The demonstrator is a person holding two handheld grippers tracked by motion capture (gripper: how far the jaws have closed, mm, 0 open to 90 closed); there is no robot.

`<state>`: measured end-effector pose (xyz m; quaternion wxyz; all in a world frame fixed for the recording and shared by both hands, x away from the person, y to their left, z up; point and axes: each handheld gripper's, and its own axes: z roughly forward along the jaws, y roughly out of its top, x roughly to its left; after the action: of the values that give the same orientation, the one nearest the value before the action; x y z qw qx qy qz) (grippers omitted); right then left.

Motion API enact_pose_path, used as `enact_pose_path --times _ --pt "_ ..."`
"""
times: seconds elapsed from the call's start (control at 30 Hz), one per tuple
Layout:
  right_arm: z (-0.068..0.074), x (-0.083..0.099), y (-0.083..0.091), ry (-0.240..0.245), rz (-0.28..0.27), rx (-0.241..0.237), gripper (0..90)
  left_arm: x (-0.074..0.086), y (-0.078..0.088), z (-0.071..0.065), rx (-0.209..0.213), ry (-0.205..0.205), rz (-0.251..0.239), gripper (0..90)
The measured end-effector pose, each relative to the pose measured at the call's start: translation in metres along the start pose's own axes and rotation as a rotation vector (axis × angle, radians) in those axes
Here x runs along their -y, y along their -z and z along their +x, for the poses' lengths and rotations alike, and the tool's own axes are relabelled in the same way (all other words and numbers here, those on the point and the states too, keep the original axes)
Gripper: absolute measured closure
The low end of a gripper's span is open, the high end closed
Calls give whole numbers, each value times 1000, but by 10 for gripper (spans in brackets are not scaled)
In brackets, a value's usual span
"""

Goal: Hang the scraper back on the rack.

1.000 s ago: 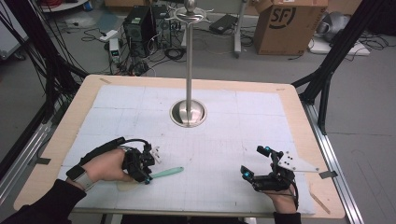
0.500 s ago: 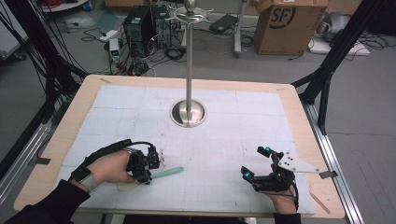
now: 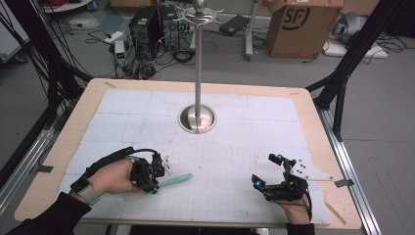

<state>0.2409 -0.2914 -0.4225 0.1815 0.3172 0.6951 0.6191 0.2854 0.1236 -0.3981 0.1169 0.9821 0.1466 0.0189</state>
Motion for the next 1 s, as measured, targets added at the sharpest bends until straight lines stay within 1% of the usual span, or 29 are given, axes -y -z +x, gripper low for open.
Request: enact_pose_path --times 0.07,0.13,0.17,0.2,0.3,0.33,0.37,0.4,0.43,0.47,0.5,0.53,0.6,0.63,0.7,0.73,0.77,0.8,0.87,0.9,0.97,1.0 --pt "2 -1 -1 0 1 -17 1 2 8 0 11 12 -48 807" --pt "2 -2 -1 2 0 -17 1 6 16 3 11 27 -108 807" --pt "3 -2 -1 3 1 -18 1 9 21 5 6 41 -131 807" --pt "3 -2 -1 6 0 -18 1 12 25 6 -7 55 -158 807" --pt "2 -1 -2 7 0 -17 1 22 38 12 -20 104 -258 807" --pt "2 -1 -2 8 1 -15 1 25 42 15 -17 119 -291 807" --pt "2 -1 -1 5 2 -15 2 29 46 18 -4 132 -324 806" --pt "2 -1 -1 0 4 -15 1 32 49 19 -9 138 -362 806" --pt "2 -1 -1 0 3 -15 1 35 51 21 -23 150 -387 806" --pt "3 -1 -2 6 3 -13 2 38 53 22 -26 168 -408 806" --pt "3 -1 -2 8 3 -16 1 40 55 24 -39 169 -419 806" --pt "3 -1 -2 8 3 -16 1 42 56 25 -51 190 -443 806" --pt "3 -1 -1 7 3 -15 1 45 59 28 -79 212 -490 806" --pt "3 -1 -1 6 2 -14 2 47 61 29 -84 238 -524 806" --pt "3 -1 -1 5 3 -15 2 49 66 32 -53 276 -567 806" --pt "3 -1 -1 6 4 -15 2 50 68 31 -36 288 -596 806" --pt "3 -1 -1 7 4 -15 1 50 70 30 -29 293 -628 806" --pt "3 -1 -1 7 4 -15 1 50 72 29 -29 287 -659 806" --pt "3 -1 -2 7 3 -14 1 49 76 27 -53 294 -713 806" --pt "3 -1 -2 1 7 -17 2 49 77 28 -73 304 -737 806" --pt "4 -1 -2 10 7 -19 2 49 80 32 -115 336 -783 806" --pt "4 -1 -2 10 7 -19 2 49 81 34 -128 350 -804 806"
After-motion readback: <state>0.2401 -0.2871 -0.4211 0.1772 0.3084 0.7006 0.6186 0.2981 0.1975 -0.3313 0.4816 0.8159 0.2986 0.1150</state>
